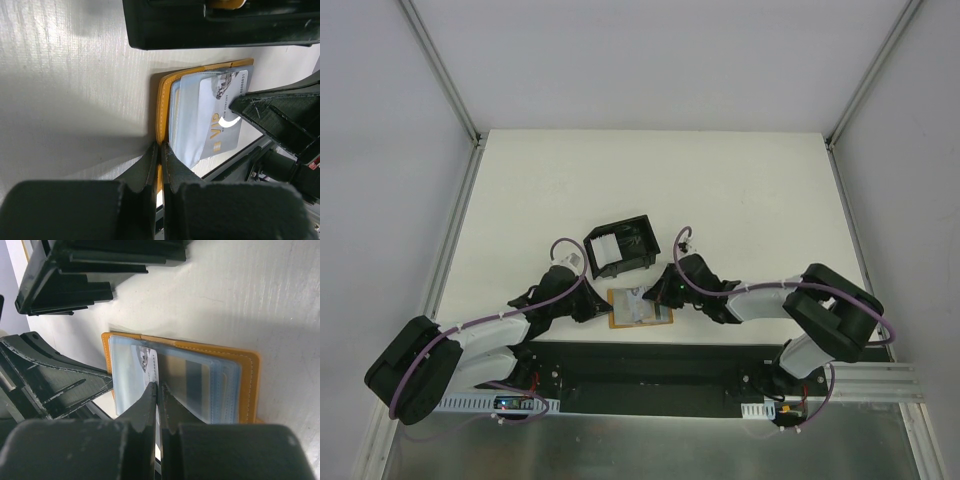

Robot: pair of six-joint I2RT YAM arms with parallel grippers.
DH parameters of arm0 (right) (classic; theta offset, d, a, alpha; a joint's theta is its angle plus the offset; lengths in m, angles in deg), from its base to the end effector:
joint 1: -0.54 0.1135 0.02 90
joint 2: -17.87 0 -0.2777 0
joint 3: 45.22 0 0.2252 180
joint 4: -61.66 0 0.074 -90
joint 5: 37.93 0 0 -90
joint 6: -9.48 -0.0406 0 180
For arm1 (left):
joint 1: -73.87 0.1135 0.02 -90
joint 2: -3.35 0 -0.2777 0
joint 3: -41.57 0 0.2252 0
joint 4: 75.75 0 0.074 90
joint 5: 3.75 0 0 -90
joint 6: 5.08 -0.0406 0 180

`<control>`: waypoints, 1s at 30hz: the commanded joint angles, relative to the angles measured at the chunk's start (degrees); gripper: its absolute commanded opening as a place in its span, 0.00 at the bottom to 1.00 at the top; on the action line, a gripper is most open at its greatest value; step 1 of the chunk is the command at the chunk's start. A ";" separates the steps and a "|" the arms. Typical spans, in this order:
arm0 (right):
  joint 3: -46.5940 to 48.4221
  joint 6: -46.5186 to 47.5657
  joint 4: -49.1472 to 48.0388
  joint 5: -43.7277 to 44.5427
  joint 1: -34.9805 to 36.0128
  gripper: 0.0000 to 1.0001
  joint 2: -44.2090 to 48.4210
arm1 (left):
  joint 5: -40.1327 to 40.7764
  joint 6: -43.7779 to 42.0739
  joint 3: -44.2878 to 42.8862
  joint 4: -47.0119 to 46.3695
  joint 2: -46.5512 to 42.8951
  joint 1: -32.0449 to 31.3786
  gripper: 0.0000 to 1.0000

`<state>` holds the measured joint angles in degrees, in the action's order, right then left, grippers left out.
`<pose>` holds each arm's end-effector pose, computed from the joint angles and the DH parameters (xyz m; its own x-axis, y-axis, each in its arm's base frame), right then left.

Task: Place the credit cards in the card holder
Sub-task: Insert the credit card into the card holder.

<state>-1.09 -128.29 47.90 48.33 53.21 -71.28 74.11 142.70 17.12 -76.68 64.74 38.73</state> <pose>0.1634 0.2186 0.1724 -0.8241 0.1379 -0.5495 -0.3230 0.6824 0.6557 0.1251 -0.0985 0.1551 -0.8501 -0.4131 -0.3267 -0.0326 0.6603 -0.7503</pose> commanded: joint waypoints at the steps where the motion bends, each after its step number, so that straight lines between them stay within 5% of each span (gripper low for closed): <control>1: -1.18 -2.85 2.05 7.70 2.88 0.00 0.29 | 0.37 -1.18 2.84 7.86 1.19 0.24 0.00; 14: -0.30 -9.89 -3.92 13.16 9.74 0.02 -3.49 | 0.45 -0.12 3.37 6.98 0.93 0.24 0.00; 23: -1.36 -3.13 4.59 16.49 9.30 0.37 5.64 | 0.80 -0.39 3.63 6.89 0.84 0.24 0.00; 30: 4.17 -0.13 9.25 11.31 9.21 0.45 2.85 | 0.63 -0.74 3.19 6.89 1.11 0.24 0.00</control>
<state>-1.28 -131.57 51.92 61.79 62.45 -66.53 73.15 144.12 18.15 -77.91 64.48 38.71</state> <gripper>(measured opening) 0.447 0.008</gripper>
